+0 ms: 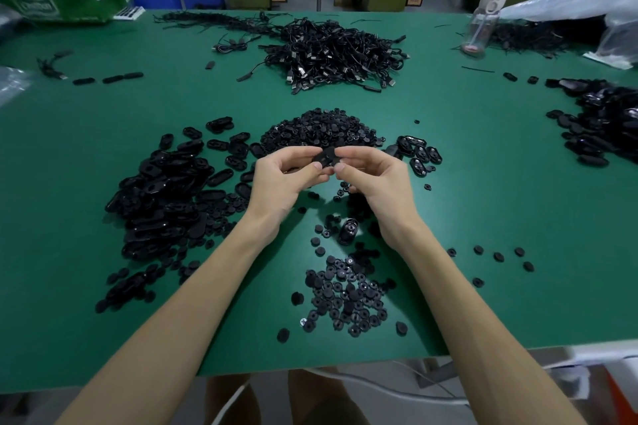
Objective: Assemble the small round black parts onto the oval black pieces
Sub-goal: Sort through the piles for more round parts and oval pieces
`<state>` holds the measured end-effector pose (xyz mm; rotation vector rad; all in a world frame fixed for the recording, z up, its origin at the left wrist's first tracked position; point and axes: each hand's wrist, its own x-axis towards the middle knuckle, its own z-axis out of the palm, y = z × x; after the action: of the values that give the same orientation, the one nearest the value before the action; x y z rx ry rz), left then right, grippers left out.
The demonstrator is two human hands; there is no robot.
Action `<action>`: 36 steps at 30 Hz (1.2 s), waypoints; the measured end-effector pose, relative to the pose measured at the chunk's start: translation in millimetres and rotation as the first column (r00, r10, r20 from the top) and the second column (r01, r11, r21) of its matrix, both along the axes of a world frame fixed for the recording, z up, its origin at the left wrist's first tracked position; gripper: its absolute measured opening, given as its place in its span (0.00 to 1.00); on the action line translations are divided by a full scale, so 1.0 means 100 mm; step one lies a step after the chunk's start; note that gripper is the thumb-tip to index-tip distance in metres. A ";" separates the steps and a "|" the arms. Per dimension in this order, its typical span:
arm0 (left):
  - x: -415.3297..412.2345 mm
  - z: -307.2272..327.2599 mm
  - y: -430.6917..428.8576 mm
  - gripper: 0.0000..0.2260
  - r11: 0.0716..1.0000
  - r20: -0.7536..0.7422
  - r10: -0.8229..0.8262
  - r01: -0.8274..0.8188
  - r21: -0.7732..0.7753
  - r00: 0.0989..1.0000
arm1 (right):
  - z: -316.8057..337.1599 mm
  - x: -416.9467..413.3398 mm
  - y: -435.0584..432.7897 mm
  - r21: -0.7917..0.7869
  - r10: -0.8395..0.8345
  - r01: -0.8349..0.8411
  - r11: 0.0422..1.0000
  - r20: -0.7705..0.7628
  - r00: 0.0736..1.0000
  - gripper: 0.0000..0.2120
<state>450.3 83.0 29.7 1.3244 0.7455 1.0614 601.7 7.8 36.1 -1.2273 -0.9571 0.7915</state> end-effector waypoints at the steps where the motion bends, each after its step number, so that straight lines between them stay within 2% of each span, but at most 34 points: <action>1: 0.00 0.00 0.00 0.10 1.000 -0.001 0.003 -0.003 0.002 1.000 | 0.00 0.00 0.00 0.003 0.001 -0.001 1.000 0.004 1.000 0.09; 14: -0.01 -0.05 0.05 0.09 0.999 -0.079 0.028 -0.026 0.032 0.996 | 0.01 -0.02 -0.01 0.050 0.062 -0.063 0.997 0.018 0.998 0.06; 25: -0.01 -0.06 0.08 0.09 0.999 -0.089 0.028 -0.025 0.034 0.996 | 0.04 -0.05 -0.01 0.026 0.104 -0.106 0.994 0.068 0.992 0.09; 36: 0.01 -0.05 0.04 0.08 0.999 -0.089 0.033 -0.030 0.040 0.995 | 0.00 -0.02 0.02 -0.023 -0.071 0.071 0.997 -0.005 0.997 0.03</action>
<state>451.0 87.3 24.7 1.4048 0.8190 1.0511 599.2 9.9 36.0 -1.2712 -0.8976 0.7511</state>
